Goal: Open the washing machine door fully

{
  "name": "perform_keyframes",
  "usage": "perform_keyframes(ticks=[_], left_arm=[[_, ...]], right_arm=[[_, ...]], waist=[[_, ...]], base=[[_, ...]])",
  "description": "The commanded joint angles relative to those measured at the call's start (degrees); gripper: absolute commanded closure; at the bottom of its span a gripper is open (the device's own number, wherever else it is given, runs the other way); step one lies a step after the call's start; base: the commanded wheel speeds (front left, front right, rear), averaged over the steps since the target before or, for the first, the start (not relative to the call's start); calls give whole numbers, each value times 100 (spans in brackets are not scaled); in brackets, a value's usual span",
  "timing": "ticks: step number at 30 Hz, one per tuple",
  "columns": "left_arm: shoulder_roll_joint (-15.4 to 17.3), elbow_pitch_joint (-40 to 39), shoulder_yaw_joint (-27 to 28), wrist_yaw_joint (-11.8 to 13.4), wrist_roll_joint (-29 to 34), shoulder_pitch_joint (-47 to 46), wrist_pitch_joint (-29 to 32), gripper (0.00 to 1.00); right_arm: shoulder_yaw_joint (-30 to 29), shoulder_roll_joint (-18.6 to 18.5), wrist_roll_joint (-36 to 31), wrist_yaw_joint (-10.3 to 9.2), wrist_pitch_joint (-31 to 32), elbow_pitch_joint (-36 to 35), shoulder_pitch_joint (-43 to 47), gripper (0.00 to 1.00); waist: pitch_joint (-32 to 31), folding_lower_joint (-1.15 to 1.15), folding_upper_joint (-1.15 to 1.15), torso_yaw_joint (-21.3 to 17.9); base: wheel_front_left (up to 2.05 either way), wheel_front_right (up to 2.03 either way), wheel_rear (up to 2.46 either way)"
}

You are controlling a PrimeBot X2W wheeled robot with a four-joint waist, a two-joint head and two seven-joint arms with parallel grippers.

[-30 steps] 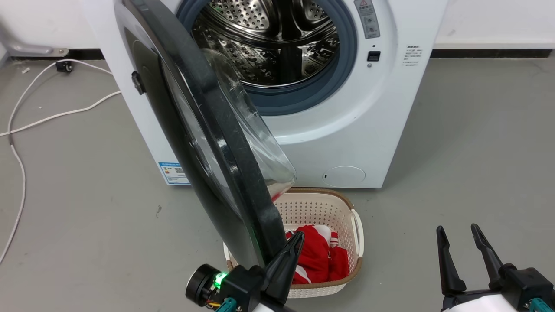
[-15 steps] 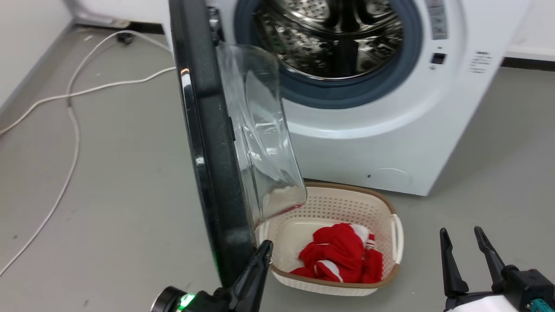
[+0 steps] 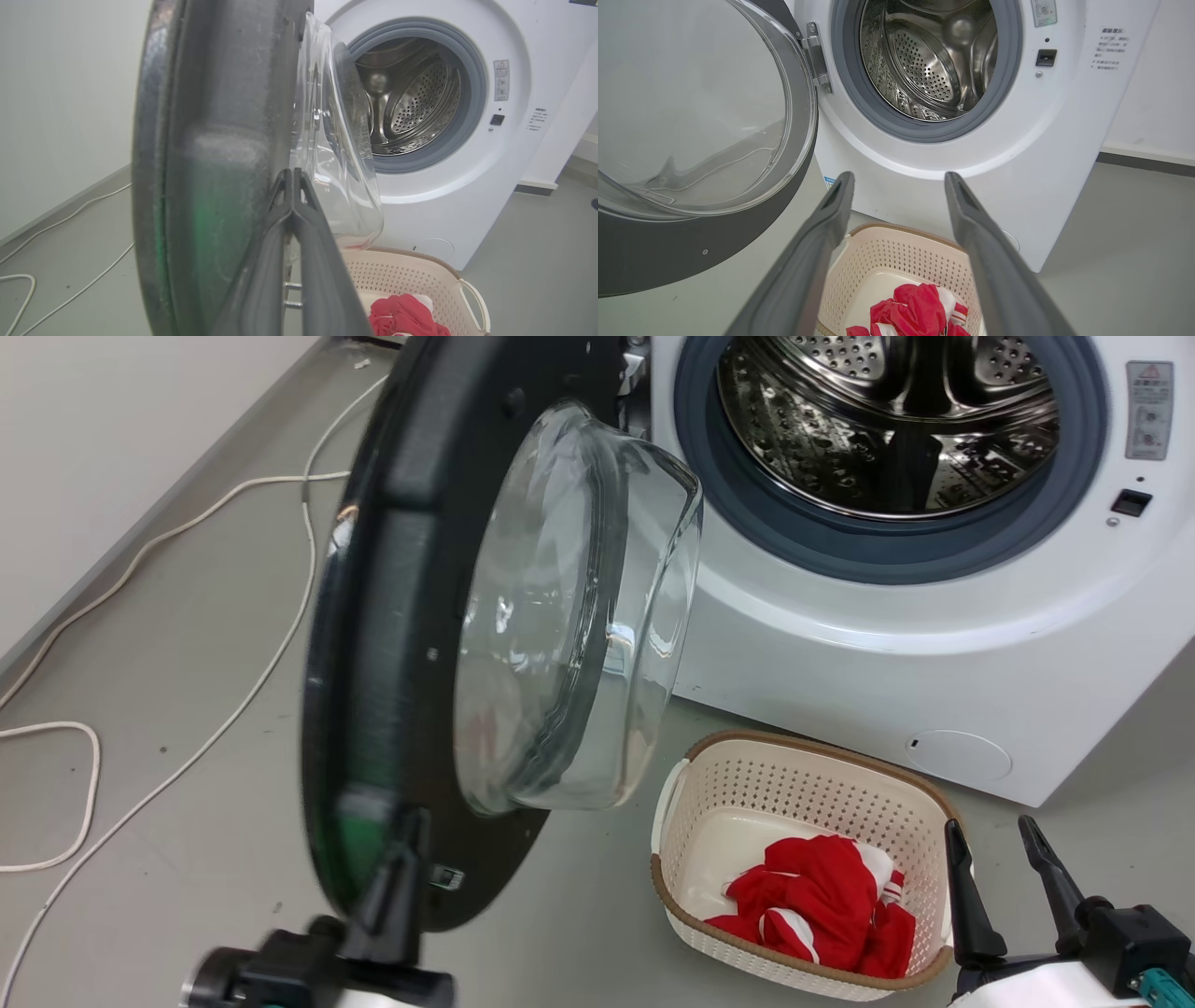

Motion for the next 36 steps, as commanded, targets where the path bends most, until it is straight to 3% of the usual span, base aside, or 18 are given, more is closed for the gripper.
perform_keyframes(ticks=[1,8,17,24,36], left_arm=[[101,54,216,44,-71,-129,-66,100],[399,508,1139,37,-519,-500,-202,100],[888,1508,2134,-336,-945,-1174,-257,100],[1010,2034,2510,-625,-768,-1682,-266,100],[1096,2462,3132,-863,-461,-1814,-273,100]], right_arm=[[-3,8,-9,-4,-7,16,-59,0],[101,9,-14,-4,-6,55,-127,0],[280,8,-45,-4,57,37,-266,0],[323,8,-98,-4,95,12,-371,0],[348,9,-26,-4,72,89,-307,0]], waist=[[1,0,0,63],[20,0,0,49],[254,0,0,-189],[435,0,0,-372],[347,0,0,-520]], base=[[0,0,0],[0,0,0],[0,0,0],[0,0,0],[0,0,0]])
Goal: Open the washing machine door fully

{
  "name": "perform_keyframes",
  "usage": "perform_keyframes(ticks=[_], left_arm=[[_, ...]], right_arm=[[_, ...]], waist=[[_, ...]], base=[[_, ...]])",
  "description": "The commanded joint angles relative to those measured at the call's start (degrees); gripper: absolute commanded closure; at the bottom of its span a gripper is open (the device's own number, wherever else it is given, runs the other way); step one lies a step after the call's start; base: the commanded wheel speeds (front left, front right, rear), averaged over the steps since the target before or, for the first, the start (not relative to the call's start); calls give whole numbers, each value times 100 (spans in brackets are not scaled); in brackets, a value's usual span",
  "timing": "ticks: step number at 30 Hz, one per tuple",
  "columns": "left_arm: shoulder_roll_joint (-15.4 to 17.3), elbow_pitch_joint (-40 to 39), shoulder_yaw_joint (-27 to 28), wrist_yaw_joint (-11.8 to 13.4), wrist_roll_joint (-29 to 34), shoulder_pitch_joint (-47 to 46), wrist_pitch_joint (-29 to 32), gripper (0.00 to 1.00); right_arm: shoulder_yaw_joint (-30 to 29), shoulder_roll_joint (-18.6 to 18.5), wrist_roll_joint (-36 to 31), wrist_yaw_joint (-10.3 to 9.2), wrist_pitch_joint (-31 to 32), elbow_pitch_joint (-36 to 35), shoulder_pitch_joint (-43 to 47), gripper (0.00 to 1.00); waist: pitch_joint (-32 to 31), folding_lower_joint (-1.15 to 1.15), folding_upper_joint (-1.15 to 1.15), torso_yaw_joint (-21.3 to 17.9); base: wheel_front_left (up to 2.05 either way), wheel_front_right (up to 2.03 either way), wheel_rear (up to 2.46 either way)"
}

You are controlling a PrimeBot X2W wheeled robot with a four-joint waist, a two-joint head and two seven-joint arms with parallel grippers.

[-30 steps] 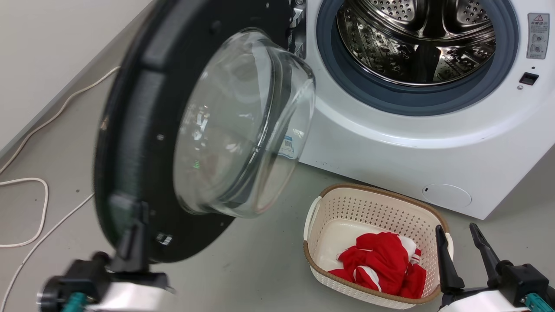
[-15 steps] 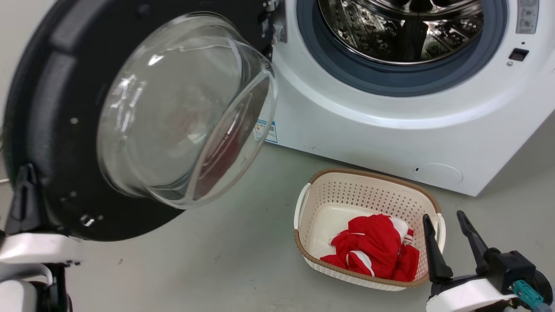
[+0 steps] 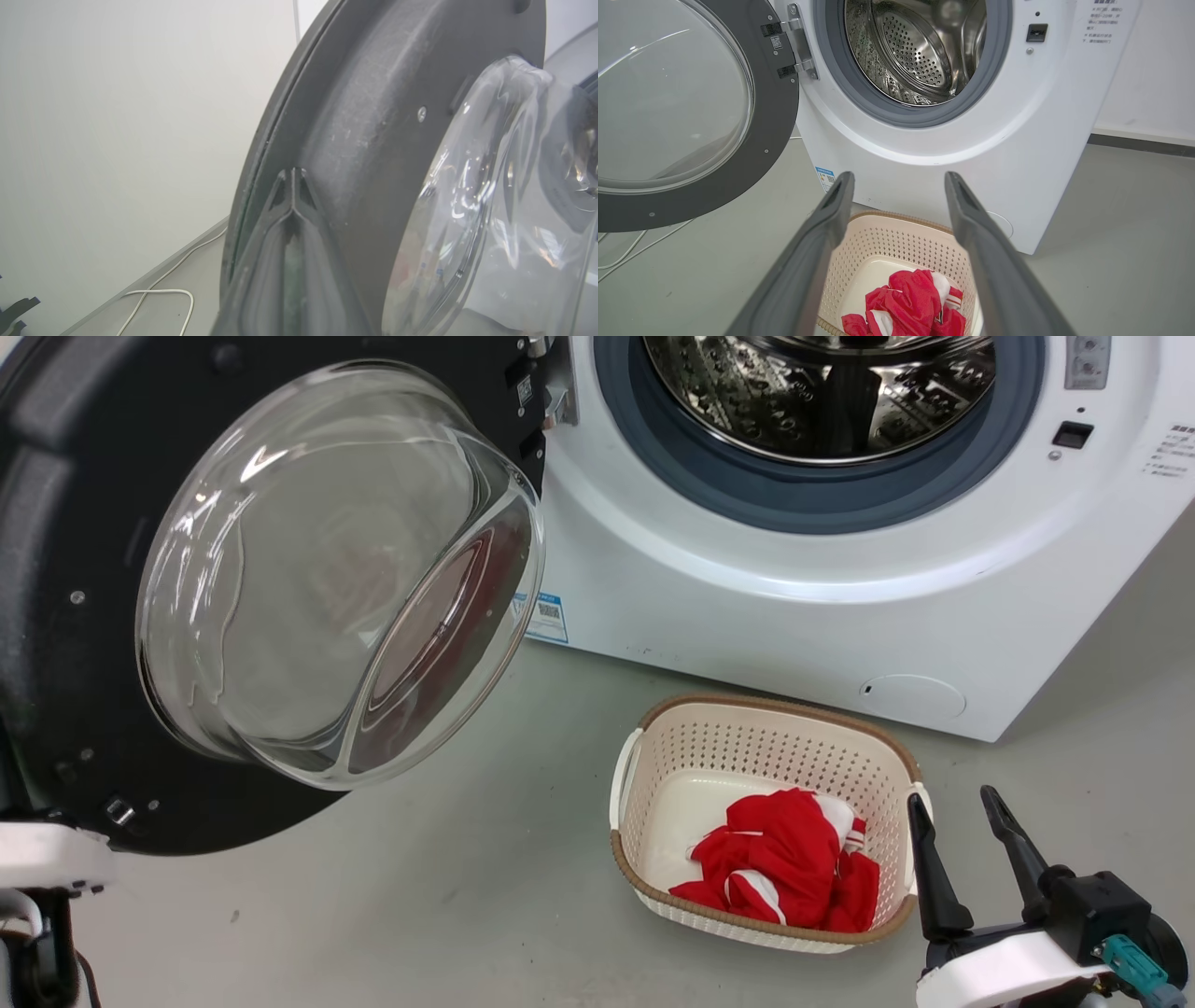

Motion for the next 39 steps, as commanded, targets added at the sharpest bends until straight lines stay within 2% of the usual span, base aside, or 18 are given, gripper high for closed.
perform_keyframes(ticks=[1,9,15,16,18,19,20,24,33,39], left_arm=[[-83,-57,47,15,92,138,-11,100],[-706,-1063,138,169,461,1092,-12,100],[-1187,-1658,-185,106,715,1702,-12,100],[-1293,-1755,-275,93,771,1781,-12,83],[-1506,-1862,-472,55,848,1920,-12,41],[-1593,-1877,-539,29,868,1954,-12,12],[-1679,-1872,-610,23,885,1976,-12,0],[-1887,-1866,-818,-51,1068,1913,-12,0],[-2040,-1610,-1490,-263,1647,1629,-12,0],[-2061,-1432,-1649,-212,1814,1456,-13,0]], right_arm=[[-8,9,39,-4,-31,22,29,0],[-52,9,157,-4,-68,97,229,0],[-109,8,149,-4,-87,64,339,0],[-129,9,140,-4,-87,43,356,0],[-161,9,108,-4,-91,-5,334,0],[-172,8,98,-4,-90,-31,325,0],[-185,8,67,-4,-92,-59,320,0],[-245,8,18,-4,-96,-166,306,0],[-312,8,-136,-4,-48,-454,341,0],[-408,9,-259,-4,63,-654,476,0]], waist=[[-90,-1,0,-37],[-511,-1,0,-141],[-709,-1,0,-225],[-731,-1,0,-247],[-756,-1,0,-300],[-768,-1,0,-335],[-780,-1,0,-371],[-829,-1,0,-520],[-910,-1,0,-1018],[-924,-1,0,-1384]], base=[[0,0,0],[0,0,0],[0,0,0],[0,0,0],[0,0,0],[0,0,0],[0,0,0],[0,0,0],[0,0,0],[0,0,0]])
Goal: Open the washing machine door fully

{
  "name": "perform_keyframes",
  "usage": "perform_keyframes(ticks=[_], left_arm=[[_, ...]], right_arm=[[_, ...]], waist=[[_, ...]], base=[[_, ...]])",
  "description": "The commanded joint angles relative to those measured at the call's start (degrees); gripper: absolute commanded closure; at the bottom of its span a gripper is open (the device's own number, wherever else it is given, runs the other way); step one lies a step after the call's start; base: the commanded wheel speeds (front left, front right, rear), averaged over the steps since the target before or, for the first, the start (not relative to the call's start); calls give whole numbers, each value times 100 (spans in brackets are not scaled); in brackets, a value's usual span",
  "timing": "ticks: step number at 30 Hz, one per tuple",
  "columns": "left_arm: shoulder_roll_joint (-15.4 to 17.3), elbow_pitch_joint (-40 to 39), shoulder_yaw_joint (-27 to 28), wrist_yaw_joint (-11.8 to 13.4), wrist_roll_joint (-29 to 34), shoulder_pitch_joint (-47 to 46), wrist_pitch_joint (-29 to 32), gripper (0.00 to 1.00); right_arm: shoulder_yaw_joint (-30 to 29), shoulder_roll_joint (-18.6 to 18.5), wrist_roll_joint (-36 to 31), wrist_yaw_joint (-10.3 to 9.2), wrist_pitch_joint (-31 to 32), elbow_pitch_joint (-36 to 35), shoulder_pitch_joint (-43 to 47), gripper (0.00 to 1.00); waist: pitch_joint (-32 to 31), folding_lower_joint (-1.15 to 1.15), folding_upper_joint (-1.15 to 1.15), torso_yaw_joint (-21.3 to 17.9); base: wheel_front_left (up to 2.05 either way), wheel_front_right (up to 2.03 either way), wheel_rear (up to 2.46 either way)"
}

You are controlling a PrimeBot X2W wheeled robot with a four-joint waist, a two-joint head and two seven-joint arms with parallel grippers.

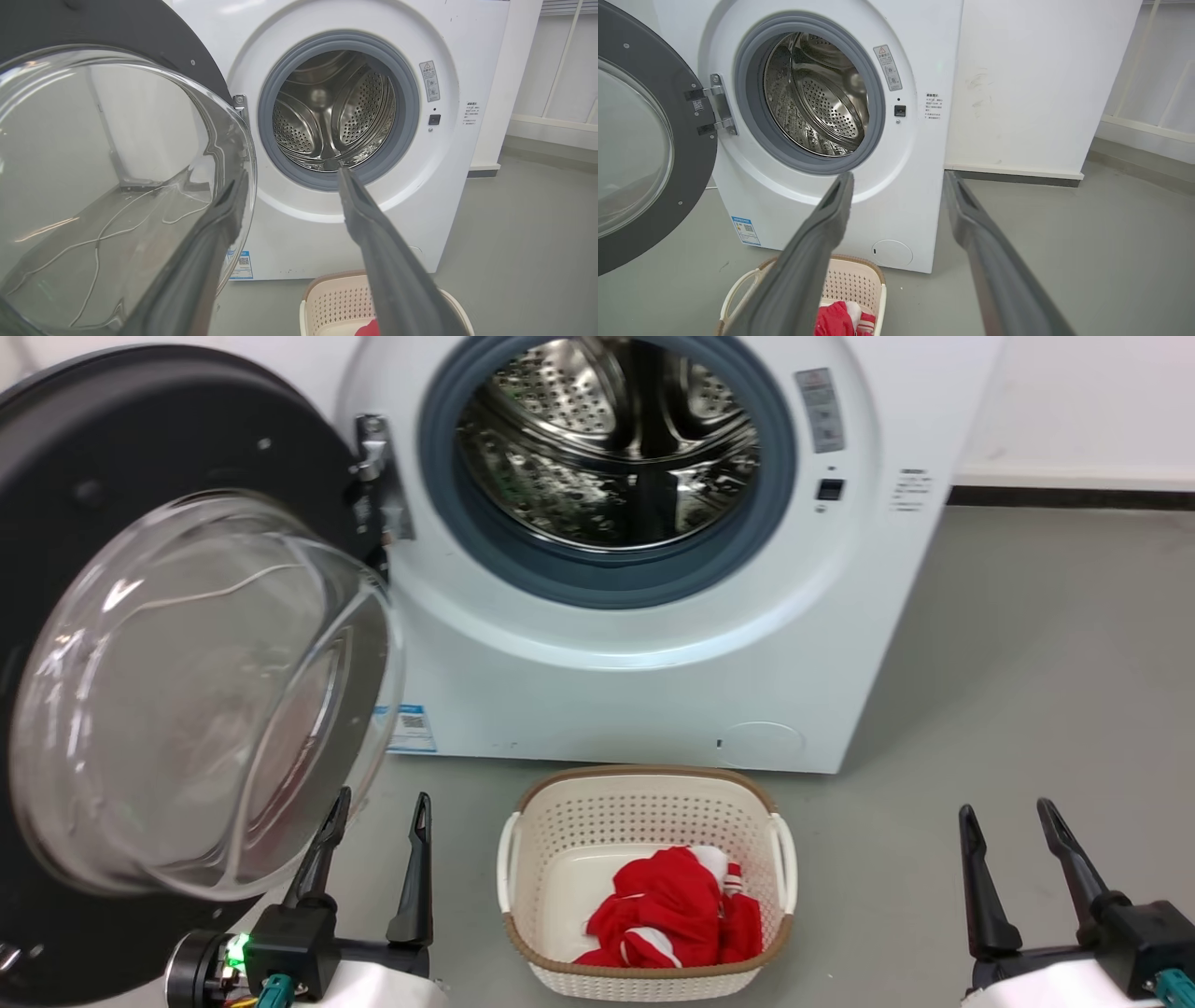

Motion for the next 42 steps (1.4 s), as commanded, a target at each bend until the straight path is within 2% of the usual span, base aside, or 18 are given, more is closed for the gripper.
perform_keyframes(ticks=[1,9,28,29,32,42], left_arm=[[-7,41,-9,31,34,-79,-13,0],[-18,283,46,69,8,-71,-13,0],[-38,363,97,66,19,-34,-13,0],[-33,354,85,52,-8,-46,0,100],[-40,494,67,49,-11,9,16,100],[-46,648,223,-26,-1224,-162,334,100]], right_arm=[[-23,8,-23,-4,29,-56,88,0],[26,8,48,-4,89,-45,217,0],[61,8,127,-4,58,44,161,0],[63,-1,97,0,73,46,179,100],[75,0,104,0,76,182,208,100],[114,-61,1395,0,270,305,30,100]], waist=[[-12,0,0,-144],[-13,0,0,-309],[0,0,0,-271],[0,0,0,-271],[0,0,0,-271],[10,0,0,-274]], base=[[0,0,0],[0,0,0],[0,0,0],[0,0,0],[0,0,0],[0,0,0]])
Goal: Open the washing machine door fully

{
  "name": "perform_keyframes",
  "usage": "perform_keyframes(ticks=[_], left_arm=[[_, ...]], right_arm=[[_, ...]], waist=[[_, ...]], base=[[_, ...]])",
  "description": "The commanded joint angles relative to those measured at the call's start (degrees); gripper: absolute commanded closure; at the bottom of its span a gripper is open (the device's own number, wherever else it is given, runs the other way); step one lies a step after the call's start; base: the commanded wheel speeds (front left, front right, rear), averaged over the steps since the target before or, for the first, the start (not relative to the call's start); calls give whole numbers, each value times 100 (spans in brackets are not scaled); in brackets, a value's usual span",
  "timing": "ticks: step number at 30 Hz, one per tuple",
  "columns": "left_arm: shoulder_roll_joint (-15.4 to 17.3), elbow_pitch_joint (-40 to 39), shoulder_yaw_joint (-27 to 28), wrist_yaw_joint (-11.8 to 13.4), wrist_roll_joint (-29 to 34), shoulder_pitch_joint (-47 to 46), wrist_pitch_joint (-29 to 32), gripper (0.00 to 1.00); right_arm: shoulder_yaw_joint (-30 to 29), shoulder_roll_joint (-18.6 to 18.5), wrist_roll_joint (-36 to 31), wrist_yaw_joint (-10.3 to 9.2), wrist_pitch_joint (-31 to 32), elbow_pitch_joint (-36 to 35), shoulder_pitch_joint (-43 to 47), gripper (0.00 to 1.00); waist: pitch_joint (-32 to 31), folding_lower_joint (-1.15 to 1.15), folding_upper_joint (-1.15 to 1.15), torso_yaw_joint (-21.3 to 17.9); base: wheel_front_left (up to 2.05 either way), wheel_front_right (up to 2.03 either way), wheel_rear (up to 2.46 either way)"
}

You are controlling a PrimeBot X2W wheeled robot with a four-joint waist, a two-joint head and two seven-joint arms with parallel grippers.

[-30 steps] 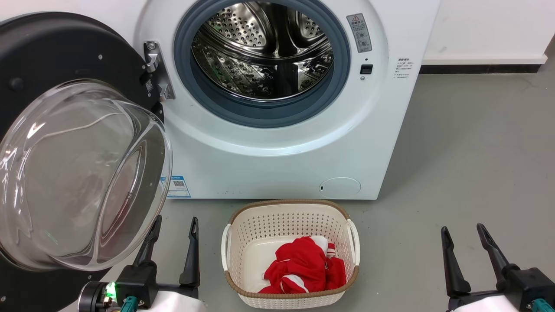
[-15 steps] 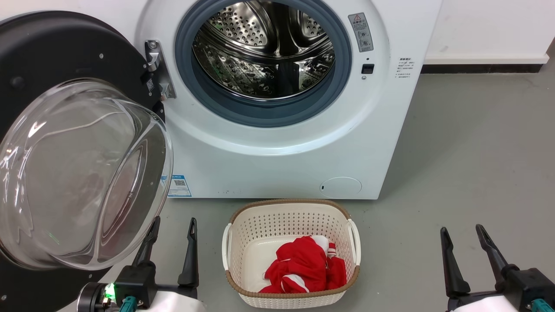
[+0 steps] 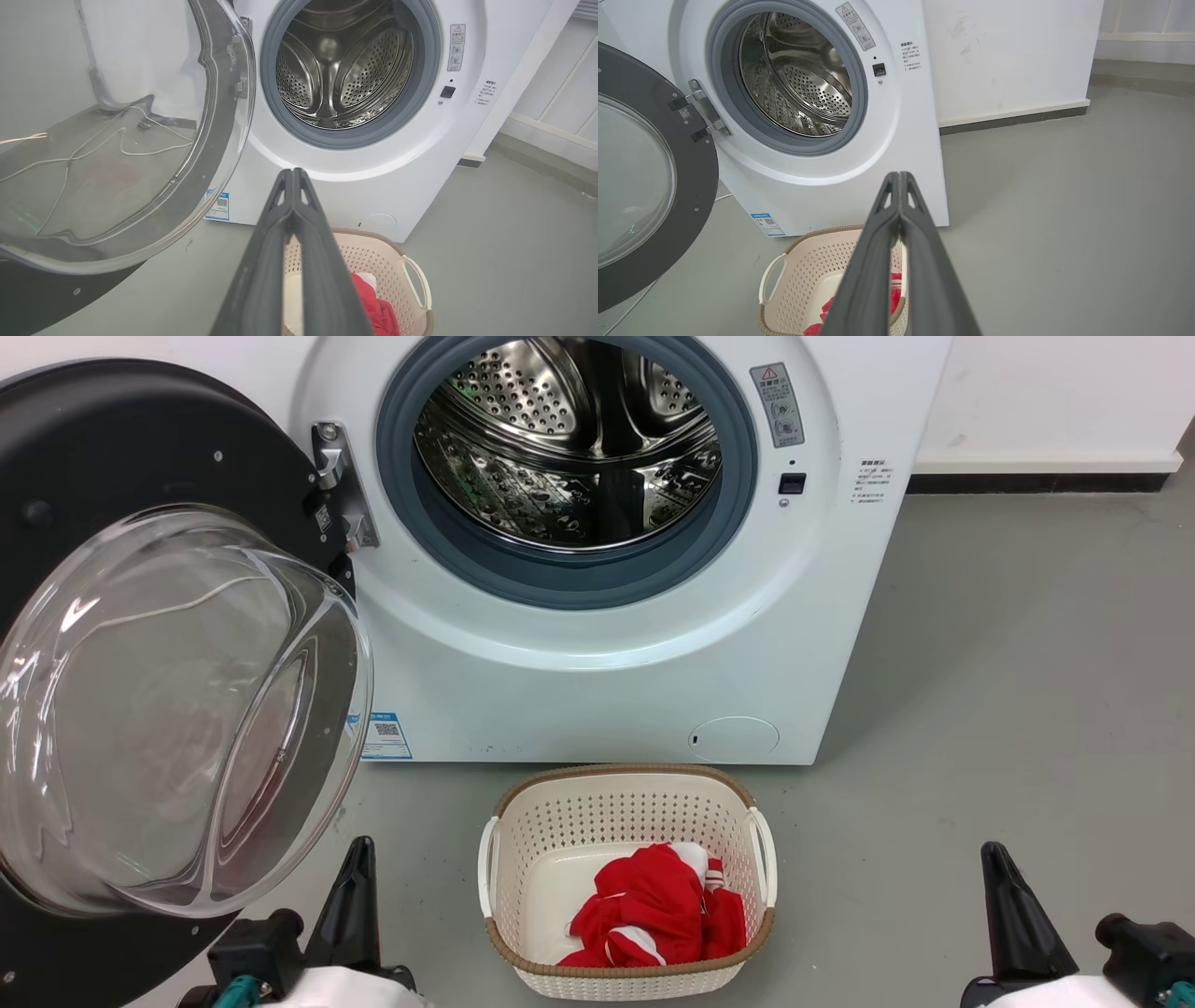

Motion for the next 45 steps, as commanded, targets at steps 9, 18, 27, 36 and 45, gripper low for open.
perform_keyframes(ticks=[9,18,27,36,45], left_arm=[[1,14,121,-85,-1206,-289,262,100],[-4,91,199,-134,-1994,-378,447,100],[-8,173,285,-186,-2804,-472,638,100],[-12,250,361,-231,-3538,-556,814,100],[-15,317,435,-271,-4209,-641,980,100]], right_arm=[[28,-90,1274,-1,189,75,-322,100],[33,-117,2087,-1,331,167,-449,100],[30,-137,2917,-1,486,265,-579,100],[19,-150,3665,-1,631,351,-695,100],[2,-156,4343,-1,768,436,-808,100]], waist=[[11,0,0,-4],[20,0,0,-6],[30,0,0,-9],[40,0,0,-12],[50,0,0,-15]], base=[[0,0,0],[0,0,0],[0,0,0],[0,0,0],[0,0,0]])
